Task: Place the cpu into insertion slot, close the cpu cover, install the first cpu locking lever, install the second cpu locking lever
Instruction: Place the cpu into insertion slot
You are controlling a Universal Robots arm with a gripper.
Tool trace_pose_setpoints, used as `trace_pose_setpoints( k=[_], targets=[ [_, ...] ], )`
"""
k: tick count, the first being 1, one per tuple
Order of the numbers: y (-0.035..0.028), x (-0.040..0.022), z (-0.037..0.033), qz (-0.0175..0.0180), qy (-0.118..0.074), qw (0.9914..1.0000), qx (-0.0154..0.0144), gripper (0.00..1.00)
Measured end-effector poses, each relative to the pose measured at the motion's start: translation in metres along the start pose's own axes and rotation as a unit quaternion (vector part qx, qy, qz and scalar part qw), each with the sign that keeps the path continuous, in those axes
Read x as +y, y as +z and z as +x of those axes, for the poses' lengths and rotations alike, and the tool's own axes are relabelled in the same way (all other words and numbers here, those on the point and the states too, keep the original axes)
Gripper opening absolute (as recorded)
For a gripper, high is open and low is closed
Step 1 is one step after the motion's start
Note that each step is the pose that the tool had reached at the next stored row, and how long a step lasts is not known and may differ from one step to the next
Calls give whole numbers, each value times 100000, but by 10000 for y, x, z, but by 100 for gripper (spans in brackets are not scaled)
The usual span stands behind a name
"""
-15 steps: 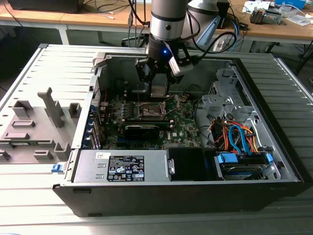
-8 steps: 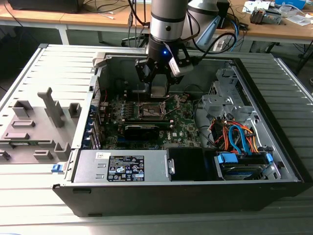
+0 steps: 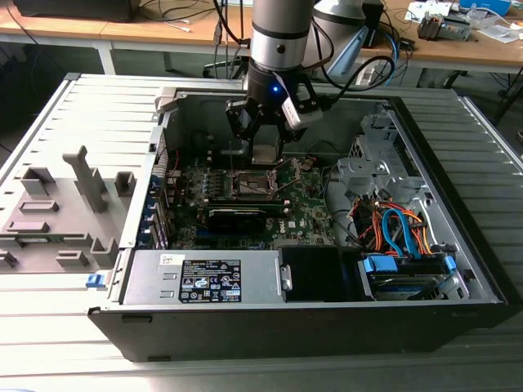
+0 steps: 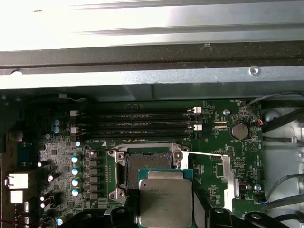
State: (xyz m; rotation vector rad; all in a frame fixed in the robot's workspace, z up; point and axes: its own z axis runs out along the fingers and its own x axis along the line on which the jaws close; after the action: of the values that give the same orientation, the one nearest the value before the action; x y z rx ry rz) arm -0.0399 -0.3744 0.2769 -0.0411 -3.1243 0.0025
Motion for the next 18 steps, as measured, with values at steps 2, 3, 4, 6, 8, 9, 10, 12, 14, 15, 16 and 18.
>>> trace_pose_setpoints(
  k=[2, 3, 4, 6, 8, 9, 10, 12, 14, 15, 16, 18],
  targets=[
    [3, -2, 2, 31, 2, 100000, 1, 55],
    [7, -3, 7, 63, 4, 100000, 1, 55],
    [9, -4, 10, 62, 6, 100000, -1, 55],
    [11, -4, 16, 59, 11, 100000, -1, 55],
    [13, -5, 22, 60, 5, 100000, 1, 55],
    [13, -5, 24, 59, 4, 100000, -1, 55],
    [14, -5, 27, 60, 6, 100000, -1, 55],
    [15, -5, 30, 60, 3, 100000, 1, 55],
    [18, -6, 35, 58, 7, 100000, -2, 55],
    [20, -6, 40, 54, 7, 100000, -2, 55],
    [21, -6, 43, 57, 7, 100000, -4, 55],
    [26, -8, 58, 52, 4, 100000, -5, 55]
  ],
)
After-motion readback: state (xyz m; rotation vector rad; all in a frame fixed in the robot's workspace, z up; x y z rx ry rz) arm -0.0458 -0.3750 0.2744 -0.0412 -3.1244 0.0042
